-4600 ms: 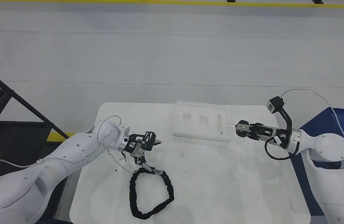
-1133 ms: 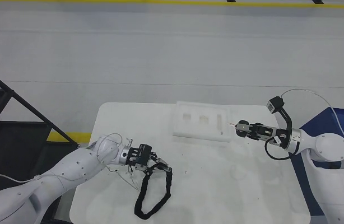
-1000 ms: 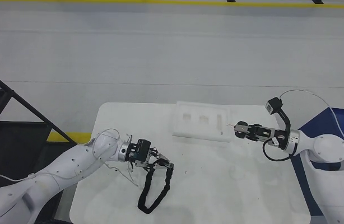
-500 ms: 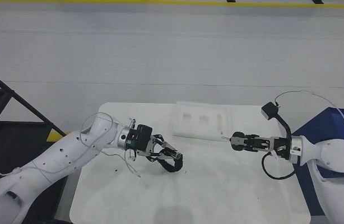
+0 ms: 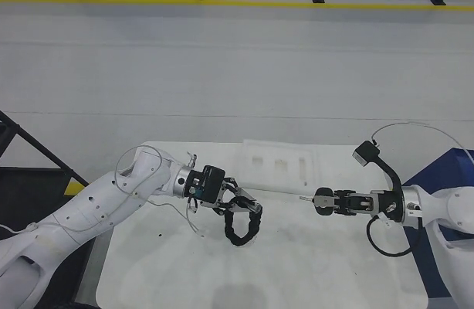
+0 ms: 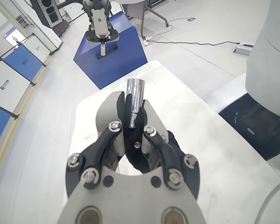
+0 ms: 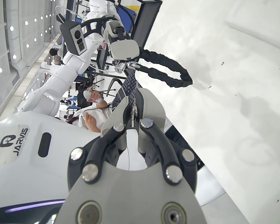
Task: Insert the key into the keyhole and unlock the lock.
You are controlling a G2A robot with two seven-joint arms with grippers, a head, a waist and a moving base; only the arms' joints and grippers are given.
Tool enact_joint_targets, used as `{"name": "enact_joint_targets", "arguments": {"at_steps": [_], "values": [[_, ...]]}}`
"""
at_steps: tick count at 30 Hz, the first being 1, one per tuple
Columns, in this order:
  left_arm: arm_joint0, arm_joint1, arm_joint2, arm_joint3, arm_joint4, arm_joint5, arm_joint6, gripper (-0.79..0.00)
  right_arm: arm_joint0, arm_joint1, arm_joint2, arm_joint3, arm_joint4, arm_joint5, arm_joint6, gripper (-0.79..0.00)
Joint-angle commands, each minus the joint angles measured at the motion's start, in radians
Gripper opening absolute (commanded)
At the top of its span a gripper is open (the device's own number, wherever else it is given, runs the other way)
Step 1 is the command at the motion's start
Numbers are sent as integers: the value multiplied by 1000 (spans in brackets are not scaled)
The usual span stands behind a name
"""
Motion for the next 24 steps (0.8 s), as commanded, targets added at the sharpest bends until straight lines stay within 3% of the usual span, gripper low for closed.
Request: {"name": "enact_joint_targets", "arguments": {"at_steps": [1, 17, 24], "values": [[0, 0, 0, 0, 0, 0, 0, -785, 0, 0, 0, 0, -1, 6, 0, -785], [0, 0, 0, 0, 0, 0, 0, -785, -3, 0, 0, -1, -8, 7, -15, -785], [13, -26, -21, -20, -53, 33, -84, -785, -13, 12, -12, -109, -110, 126, -48, -785]]}}
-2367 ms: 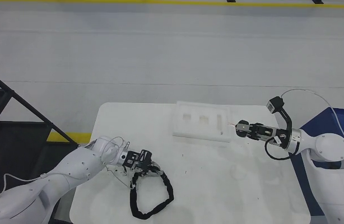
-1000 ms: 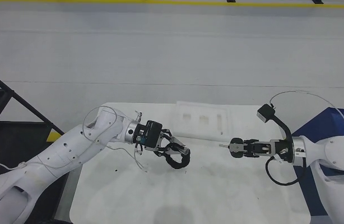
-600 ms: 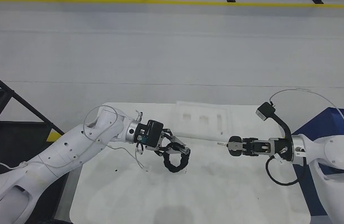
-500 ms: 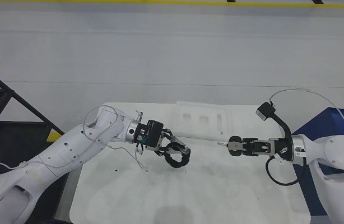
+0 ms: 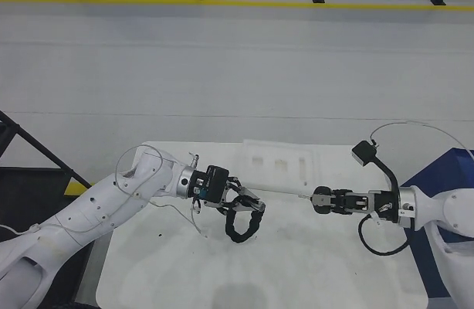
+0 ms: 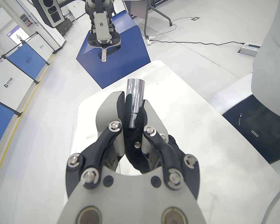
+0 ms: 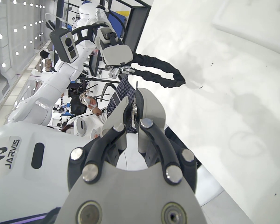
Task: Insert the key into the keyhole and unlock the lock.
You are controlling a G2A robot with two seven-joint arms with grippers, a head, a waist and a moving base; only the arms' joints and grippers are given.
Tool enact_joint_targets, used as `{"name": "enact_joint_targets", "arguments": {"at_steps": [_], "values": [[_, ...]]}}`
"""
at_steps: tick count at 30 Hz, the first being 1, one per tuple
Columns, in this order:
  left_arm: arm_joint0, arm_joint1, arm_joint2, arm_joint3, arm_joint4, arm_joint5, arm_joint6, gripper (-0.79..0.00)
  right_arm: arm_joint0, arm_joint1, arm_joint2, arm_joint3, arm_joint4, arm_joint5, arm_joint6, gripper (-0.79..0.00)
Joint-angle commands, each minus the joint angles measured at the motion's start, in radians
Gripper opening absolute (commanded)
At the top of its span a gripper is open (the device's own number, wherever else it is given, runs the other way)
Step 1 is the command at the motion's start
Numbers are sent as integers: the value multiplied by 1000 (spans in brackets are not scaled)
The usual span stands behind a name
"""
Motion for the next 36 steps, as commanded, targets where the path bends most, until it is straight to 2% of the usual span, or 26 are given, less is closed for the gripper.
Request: {"name": "enact_joint_targets", "arguments": {"at_steps": [1, 8, 13, 18, 28, 36], "values": [[-5, -15, 0, 3, -9, 10, -12, -785, -2, 3, -4, -40, -27, 42, -3, -785], [-29, -94, 32, 66, -7, 65, -18, -785, -23, 14, -4, -186, -70, 156, -10, -785], [-50, -153, 65, 149, 29, 73, 41, -785, -22, 23, -10, -244, -116, 200, -6, -785], [-62, -201, 89, 225, 83, 80, 117, -785, -14, 31, -41, -275, -194, 223, -17, -785], [-79, -273, 111, 330, 118, 40, 188, -785, 27, 36, -143, -283, -283, 258, -66, -785], [-79, -308, 107, 383, 129, 16, 215, -785, 46, 41, -168, -290, -351, 308, -98, -785]]}}
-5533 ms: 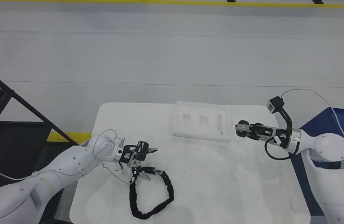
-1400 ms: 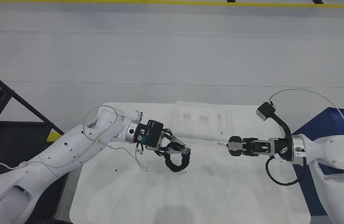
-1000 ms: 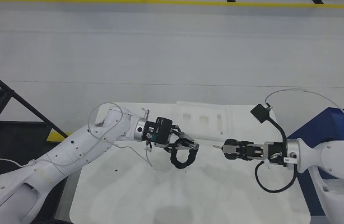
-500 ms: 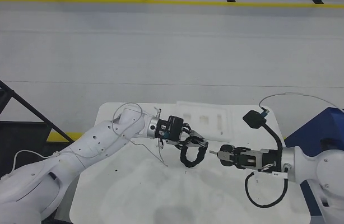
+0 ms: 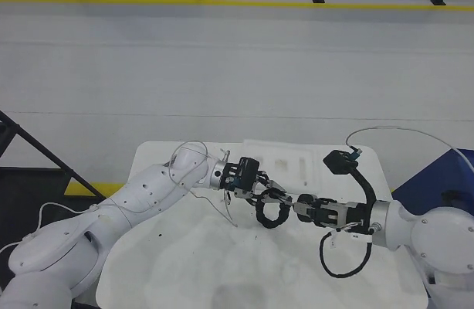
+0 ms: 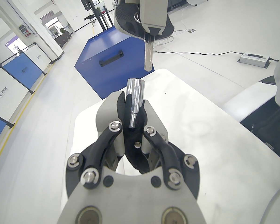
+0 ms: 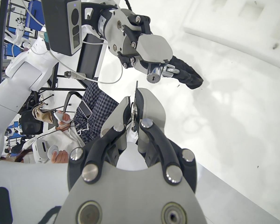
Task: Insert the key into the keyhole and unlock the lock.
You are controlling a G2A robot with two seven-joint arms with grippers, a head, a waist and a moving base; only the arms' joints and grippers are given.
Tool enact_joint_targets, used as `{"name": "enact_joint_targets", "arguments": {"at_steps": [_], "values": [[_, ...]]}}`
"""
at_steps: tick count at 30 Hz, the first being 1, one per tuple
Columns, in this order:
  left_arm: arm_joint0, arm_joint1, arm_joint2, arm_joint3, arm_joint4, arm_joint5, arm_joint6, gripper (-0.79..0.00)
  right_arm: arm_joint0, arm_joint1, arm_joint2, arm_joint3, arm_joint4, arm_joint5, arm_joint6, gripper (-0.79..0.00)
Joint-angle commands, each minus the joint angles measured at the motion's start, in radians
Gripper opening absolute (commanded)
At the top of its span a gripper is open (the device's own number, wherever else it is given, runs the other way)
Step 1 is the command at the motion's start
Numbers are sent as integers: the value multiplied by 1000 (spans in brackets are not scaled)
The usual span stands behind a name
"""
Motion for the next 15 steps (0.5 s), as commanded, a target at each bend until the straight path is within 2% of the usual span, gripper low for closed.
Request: {"name": "enact_joint_targets", "arguments": {"at_steps": [1, 15], "values": [[1, -5, -4, 10, 2, -4, 7, -785, 1, 1, -1, -1, -7, 8, -3, -785], [12, -21, -19, 40, -24, -41, -14, -785, 21, 9, -37, 14, -48, 41, -8, -785]]}}
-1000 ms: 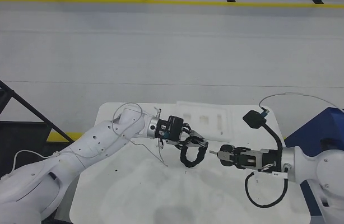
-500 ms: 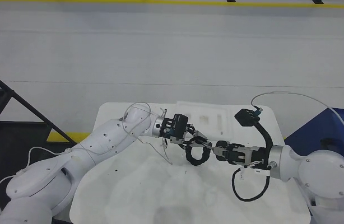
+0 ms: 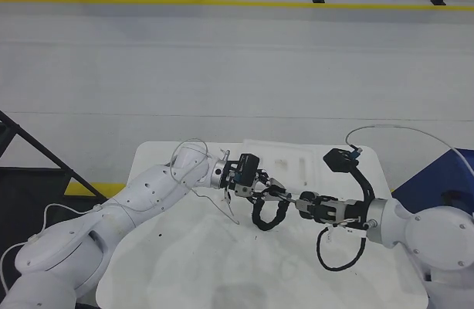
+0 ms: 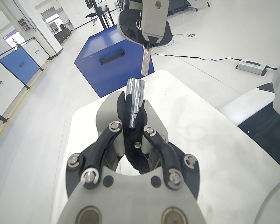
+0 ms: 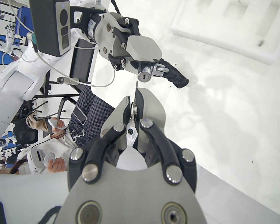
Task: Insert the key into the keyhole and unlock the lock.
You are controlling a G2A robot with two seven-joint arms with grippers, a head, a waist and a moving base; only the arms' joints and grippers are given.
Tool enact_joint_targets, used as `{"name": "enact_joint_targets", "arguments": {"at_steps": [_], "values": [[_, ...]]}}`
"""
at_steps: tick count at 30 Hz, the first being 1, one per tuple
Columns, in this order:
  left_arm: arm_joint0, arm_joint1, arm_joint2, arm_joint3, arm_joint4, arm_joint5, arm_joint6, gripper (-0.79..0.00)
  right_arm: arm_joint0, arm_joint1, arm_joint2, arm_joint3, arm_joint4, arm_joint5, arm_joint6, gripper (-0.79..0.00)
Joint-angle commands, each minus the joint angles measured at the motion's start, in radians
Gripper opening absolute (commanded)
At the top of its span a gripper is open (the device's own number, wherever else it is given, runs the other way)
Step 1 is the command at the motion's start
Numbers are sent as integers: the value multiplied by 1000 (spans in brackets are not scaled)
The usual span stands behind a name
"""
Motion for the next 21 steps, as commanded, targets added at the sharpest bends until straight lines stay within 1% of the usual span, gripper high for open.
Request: {"name": "enact_joint_targets", "arguments": {"at_steps": [1, 13, 21], "values": [[1, 0, -1, -1, -4, -4, -4, -785, 4, 1, -6, 2, -3, 4, -2, -785], [5, 2, -7, -4, -15, -19, -19, -785, 13, 7, -24, 3, -30, 16, -6, -785], [7, 13, -10, -8, -52, -39, -38, -785, 26, 14, -41, -5, -64, -12, 13, -785]]}}
